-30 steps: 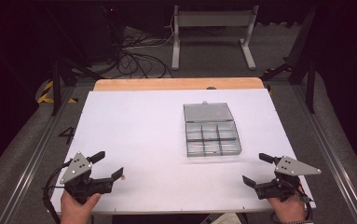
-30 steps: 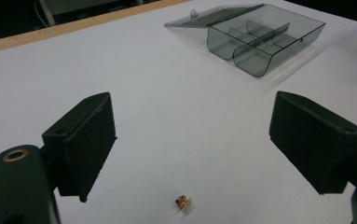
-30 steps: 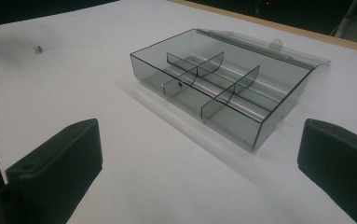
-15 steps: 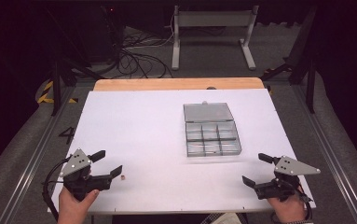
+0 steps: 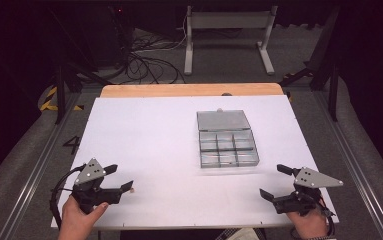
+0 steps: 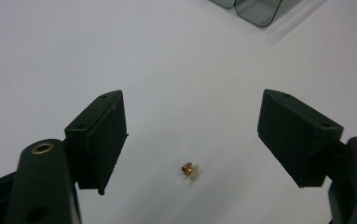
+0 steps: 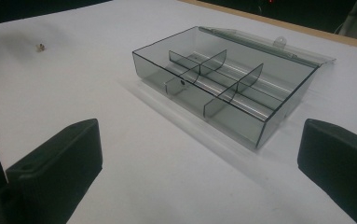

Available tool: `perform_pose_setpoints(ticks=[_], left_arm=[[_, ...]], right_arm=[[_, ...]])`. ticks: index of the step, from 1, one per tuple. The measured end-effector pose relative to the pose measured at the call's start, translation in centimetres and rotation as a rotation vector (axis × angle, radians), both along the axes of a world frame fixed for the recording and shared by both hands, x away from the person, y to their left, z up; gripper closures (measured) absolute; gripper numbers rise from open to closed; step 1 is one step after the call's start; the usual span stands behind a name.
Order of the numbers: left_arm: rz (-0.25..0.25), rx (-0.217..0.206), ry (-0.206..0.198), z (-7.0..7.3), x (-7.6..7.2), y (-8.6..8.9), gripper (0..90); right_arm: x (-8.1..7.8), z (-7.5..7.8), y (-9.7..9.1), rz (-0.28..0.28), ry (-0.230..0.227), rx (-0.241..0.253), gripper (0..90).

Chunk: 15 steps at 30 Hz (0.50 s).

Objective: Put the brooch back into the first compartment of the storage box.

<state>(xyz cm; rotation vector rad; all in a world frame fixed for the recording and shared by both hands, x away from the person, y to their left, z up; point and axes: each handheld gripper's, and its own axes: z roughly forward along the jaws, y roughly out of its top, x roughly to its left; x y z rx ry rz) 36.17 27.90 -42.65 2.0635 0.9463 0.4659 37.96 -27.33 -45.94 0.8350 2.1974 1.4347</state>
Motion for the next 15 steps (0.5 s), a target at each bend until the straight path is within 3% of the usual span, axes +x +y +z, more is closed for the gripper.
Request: perform_pose_setpoints(ticks=[7, 15], left_arm=[[-0.009, 0.068, 0.048, -0.44, 0.53, -0.29, 27.1], [-0.017, 0.094, 0.100, -1.03, 1.01, -0.44, 28.4]], right_arm=[[0.02, -0.02, 0.01, 0.001, 0.001, -0.001, 0.9], [0.01, -0.03, 0.01, 0.000, 0.001, -0.003, 0.9]])
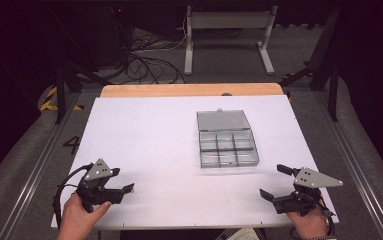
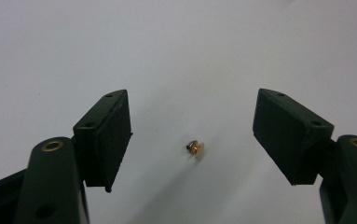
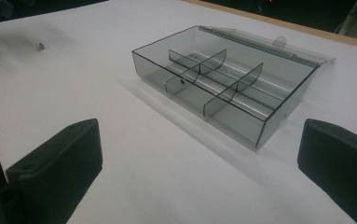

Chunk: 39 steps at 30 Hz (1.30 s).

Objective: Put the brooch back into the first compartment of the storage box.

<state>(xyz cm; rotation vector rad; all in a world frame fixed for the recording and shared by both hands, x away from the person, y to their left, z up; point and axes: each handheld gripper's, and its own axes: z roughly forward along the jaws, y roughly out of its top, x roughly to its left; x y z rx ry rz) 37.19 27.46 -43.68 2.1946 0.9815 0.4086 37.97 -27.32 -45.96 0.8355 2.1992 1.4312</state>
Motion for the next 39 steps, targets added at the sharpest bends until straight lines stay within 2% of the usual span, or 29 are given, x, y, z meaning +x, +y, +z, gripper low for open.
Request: perform_pose_setpoints(ticks=[12, 16, 30, 39], left_arm=[[-0.020, 0.016, 0.075, -0.7, 0.5, -0.4, 28.7], [-0.032, 0.043, 0.087, -0.9, 0.7, -0.5, 28.8], [-0.046, 0.092, 0.128, -1.5, 0.9, -1.1, 29.9], [-0.063, 0.148, 0.150, -2.0, 1.0, -1.4, 30.8]], right_arm=[[0.1, -0.1, 0.1, 0.003, 0.006, -0.003, 0.9], [0.0, -0.1, 0.1, 0.004, 0.007, -0.003, 0.9], [0.1, -0.2, 0.1, 0.009, 0.017, -0.003, 0.9], [0.2, -0.2, 0.2, 0.012, 0.023, -0.004, 0.9]])
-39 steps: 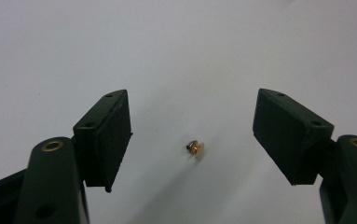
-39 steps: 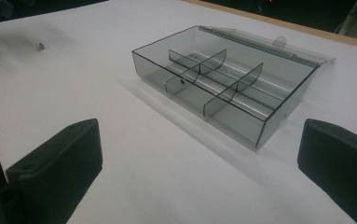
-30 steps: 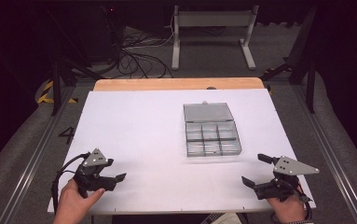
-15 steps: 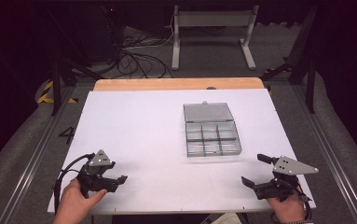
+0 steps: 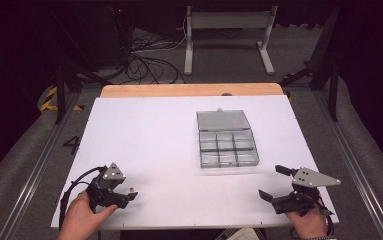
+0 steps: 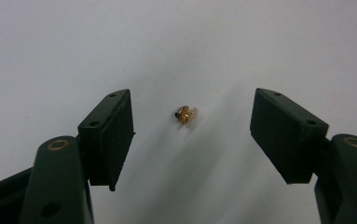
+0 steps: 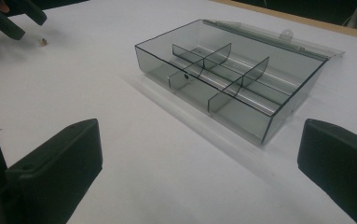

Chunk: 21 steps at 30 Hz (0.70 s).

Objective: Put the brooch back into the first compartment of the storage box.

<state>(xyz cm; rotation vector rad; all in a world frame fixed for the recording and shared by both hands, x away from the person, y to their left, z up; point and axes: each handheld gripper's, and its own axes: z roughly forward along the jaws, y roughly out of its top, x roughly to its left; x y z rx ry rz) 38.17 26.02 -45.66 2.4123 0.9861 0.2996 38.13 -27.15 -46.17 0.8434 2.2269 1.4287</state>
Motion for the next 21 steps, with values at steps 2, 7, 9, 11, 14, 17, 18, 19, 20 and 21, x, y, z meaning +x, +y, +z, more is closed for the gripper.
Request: perform_pose_setpoints(ticks=[2, 7, 9, 11, 14, 17, 18, 19, 20, 21], left_arm=[[0.000, 0.004, -0.002, -0.08, 0.03, -0.09, 30.9], [-0.003, 0.011, 0.000, -0.19, 0.09, -0.28, 31.9], [-0.007, 0.021, 0.001, -0.21, 0.08, -0.39, 33.6], [-0.008, 0.026, -0.004, -0.24, 0.09, -0.49, 34.7], [-0.010, 0.037, -0.007, -0.31, 0.12, -0.70, 41.2], [-0.018, 0.051, -0.006, -0.38, 0.25, -0.76, 47.3], [-0.016, 0.051, -0.003, -0.42, 0.25, -0.82, 47.3], [-0.015, 0.049, -0.001, -0.49, 0.29, -0.88, 48.2], [-0.017, 0.054, -0.002, -0.52, 0.33, -0.92, 49.3], [-0.017, 0.059, -0.004, -0.53, 0.36, -0.95, 50.3]], right_arm=[[0.00, -0.01, -0.01, 0.000, 0.001, 0.000, 0.9], [0.03, -0.05, -0.02, 0.000, 0.003, -0.002, 0.9], [0.03, -0.05, -0.03, -0.001, 0.003, -0.002, 0.9], [0.03, -0.05, -0.02, -0.001, 0.003, -0.002, 0.9], [0.01, -0.06, 0.01, 0.001, 0.006, -0.003, 0.9], [-0.01, -0.06, -0.05, 0.002, 0.005, -0.002, 0.9], [-0.01, -0.06, -0.05, 0.002, 0.005, -0.002, 0.9], [-0.01, -0.06, -0.05, 0.001, 0.006, -0.002, 0.9], [-0.01, -0.07, -0.05, 0.002, 0.006, -0.002, 0.9], [-0.01, -0.07, -0.04, 0.003, 0.006, -0.003, 0.9]])
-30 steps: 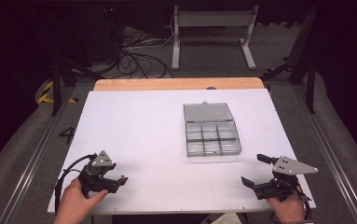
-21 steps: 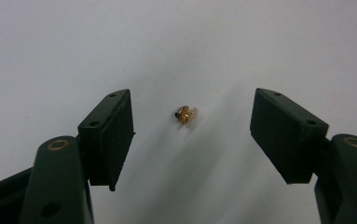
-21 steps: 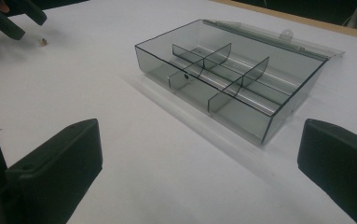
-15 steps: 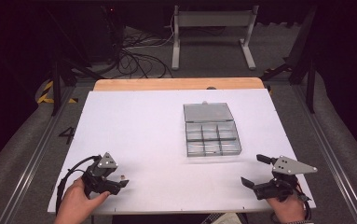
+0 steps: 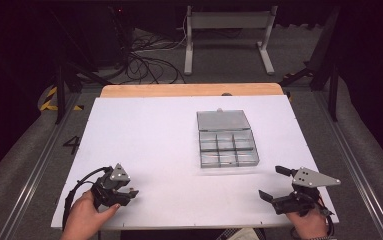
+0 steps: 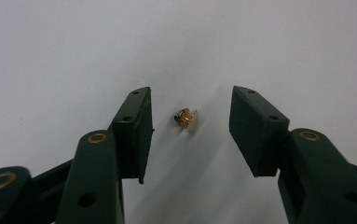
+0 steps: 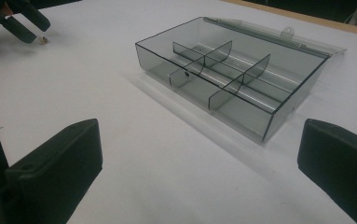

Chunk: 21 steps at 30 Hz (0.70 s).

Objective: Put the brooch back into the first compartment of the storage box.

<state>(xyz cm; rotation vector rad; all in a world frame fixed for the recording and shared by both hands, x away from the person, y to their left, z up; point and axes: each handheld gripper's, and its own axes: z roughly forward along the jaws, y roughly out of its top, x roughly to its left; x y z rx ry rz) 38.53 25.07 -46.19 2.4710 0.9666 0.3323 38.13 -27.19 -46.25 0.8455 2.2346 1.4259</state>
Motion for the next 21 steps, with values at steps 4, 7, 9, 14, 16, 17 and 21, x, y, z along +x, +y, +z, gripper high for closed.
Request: perform_pose_setpoints(ticks=[4, 7, 9, 14, 16, 17, 21], left_arm=[[0.004, 0.018, -0.003, -0.13, 0.21, -0.15, 54.5], [0.005, 0.020, 0.005, -0.24, 0.29, -0.24, 57.3], [0.007, 0.026, 0.005, -0.24, 0.32, -0.27, 58.4], [0.008, 0.039, 0.004, -0.29, 0.45, -0.23, 61.1], [0.008, 0.040, 0.009, -0.38, 0.49, -0.25, 62.6], [0.009, 0.045, 0.009, -0.42, 0.52, -0.24, 63.4], [0.002, 0.042, 0.028, -0.56, 0.62, -0.21, 66.9]], right_arm=[[-0.03, -0.01, 0.00, 0.000, 0.001, -0.002, 0.9], [-0.04, 0.01, -0.07, -0.002, 0.000, -0.001, 0.9], [-0.05, 0.01, -0.07, -0.001, 0.001, -0.001, 0.9], [-0.05, 0.00, -0.04, 0.002, 0.000, -0.001, 0.9], [-0.05, 0.00, -0.03, 0.001, 0.000, -0.002, 0.9], [-0.05, 0.00, -0.04, 0.001, -0.001, -0.002, 0.9], [-0.07, 0.01, -0.08, 0.000, -0.001, -0.003, 0.9]])
